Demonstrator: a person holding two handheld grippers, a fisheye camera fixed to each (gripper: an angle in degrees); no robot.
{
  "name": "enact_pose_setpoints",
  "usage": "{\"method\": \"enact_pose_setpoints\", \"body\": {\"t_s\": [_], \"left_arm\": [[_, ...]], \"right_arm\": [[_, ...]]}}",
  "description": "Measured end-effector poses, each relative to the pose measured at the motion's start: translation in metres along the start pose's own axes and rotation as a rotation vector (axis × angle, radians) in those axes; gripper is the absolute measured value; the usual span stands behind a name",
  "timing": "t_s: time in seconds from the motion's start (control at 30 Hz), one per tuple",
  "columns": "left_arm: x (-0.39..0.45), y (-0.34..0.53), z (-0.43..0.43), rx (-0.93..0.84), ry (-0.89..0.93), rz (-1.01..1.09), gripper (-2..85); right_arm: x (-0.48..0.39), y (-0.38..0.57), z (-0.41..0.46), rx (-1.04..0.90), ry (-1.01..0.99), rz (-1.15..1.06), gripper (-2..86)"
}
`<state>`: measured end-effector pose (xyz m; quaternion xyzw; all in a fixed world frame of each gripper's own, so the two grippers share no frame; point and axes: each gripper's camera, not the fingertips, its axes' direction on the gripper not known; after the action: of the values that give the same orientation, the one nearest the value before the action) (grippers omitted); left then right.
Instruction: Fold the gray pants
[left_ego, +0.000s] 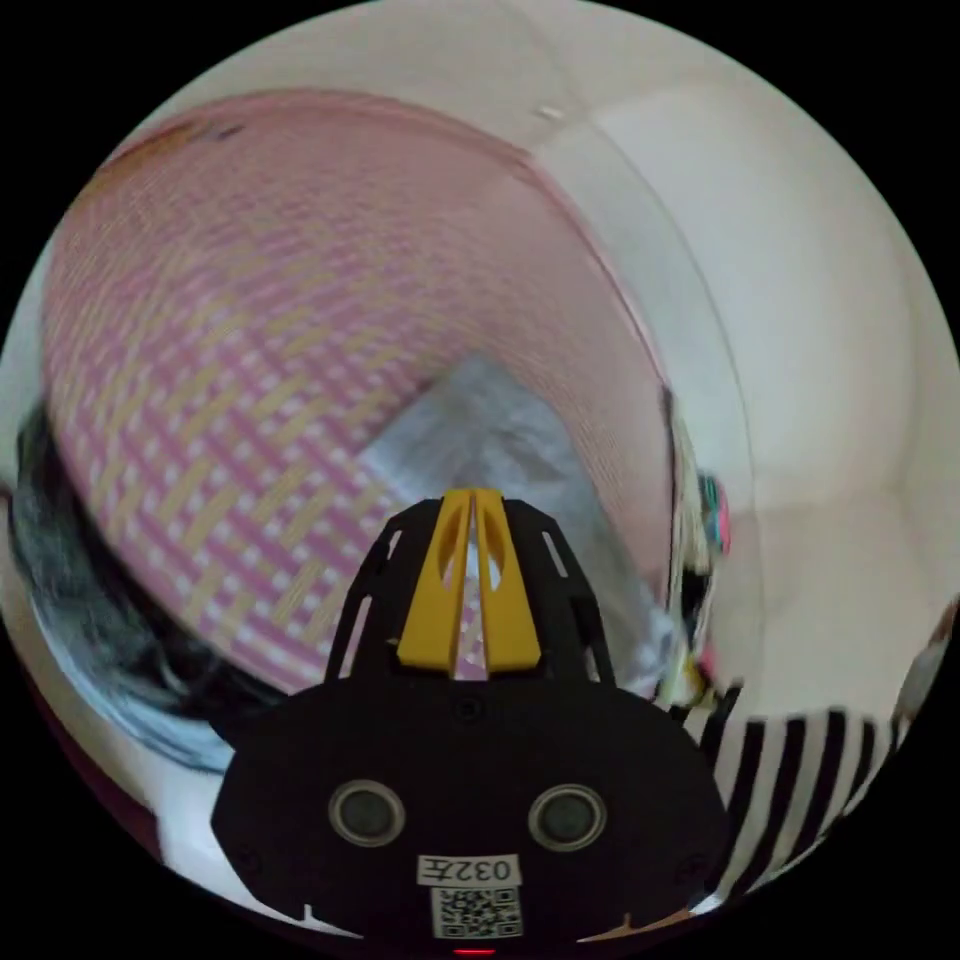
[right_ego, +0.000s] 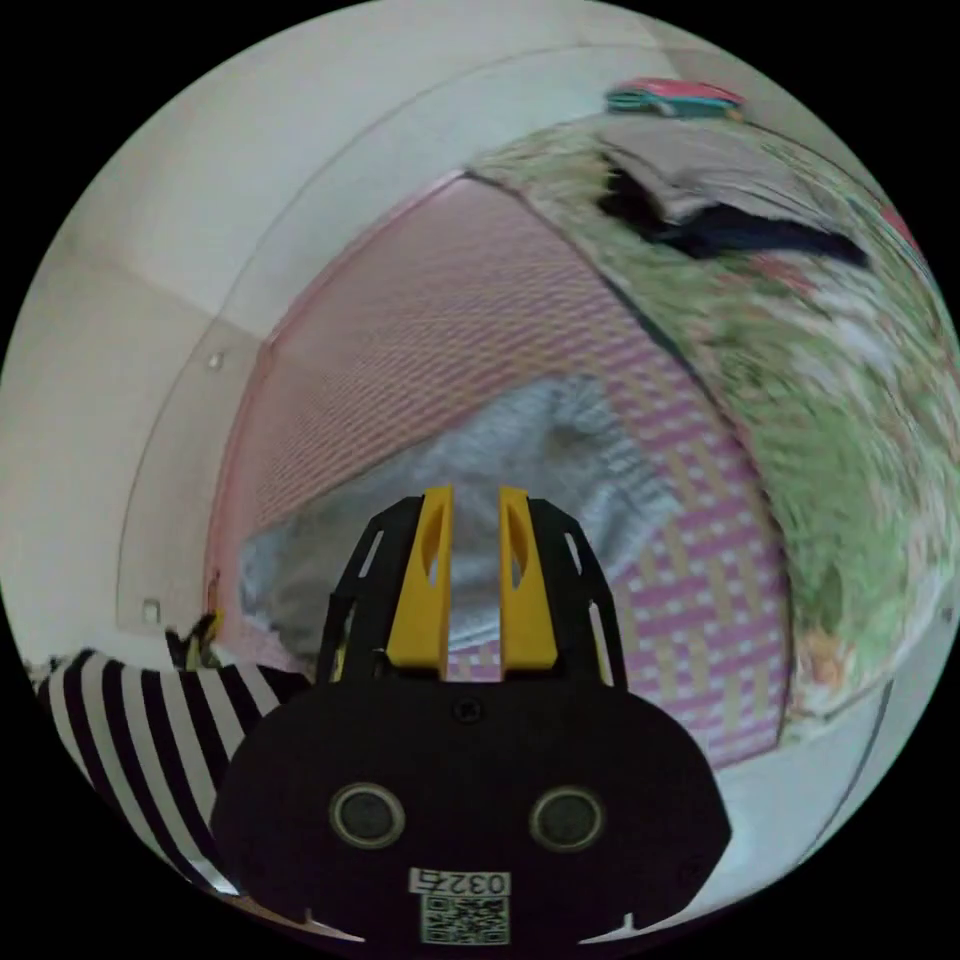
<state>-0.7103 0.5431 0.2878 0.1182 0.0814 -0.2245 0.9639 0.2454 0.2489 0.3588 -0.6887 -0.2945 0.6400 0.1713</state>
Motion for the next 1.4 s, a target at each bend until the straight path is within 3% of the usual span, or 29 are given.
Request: {"method": "enact_pose_setpoints", "body": {"t_s": [0.17, 0.3, 0.47, 0.8, 1.27, 1.4], "left_arm": [[0.135, -0.043, 0.183, -0.336, -0.048, 0.609, -1.5], [0.182, -0.059, 0.292, -0.478, -0.016, 0.793, -0.6], [0.2, -0.051, 0.416, -0.69, -0.233, 1.033, 3.9], [0.164, -0.056, 0.506, -0.75, -0.217, 1.101, 1.5], [0.137, -0.053, 0.574, -0.642, -0.418, 1.227, 3.7], [0.128, -0.056, 0.592, -0.692, -0.432, 1.258, 4.4]], "right_arm": [[-0.129, -0.053, 0.146, -0.302, -0.115, -0.507, 6.9], [-0.193, -0.069, 0.23, -0.433, -0.063, -0.734, 6.6], [-0.224, -0.076, 0.313, -0.587, 0.018, -0.926, 6.3], [-0.237, -0.07, 0.379, -0.654, 0.144, -1.071, 6.3], [-0.255, -0.057, 0.421, -0.63, 0.214, -1.162, -0.5], [-0.257, -0.059, 0.418, -0.58, 0.193, -1.146, -0.8]]}}
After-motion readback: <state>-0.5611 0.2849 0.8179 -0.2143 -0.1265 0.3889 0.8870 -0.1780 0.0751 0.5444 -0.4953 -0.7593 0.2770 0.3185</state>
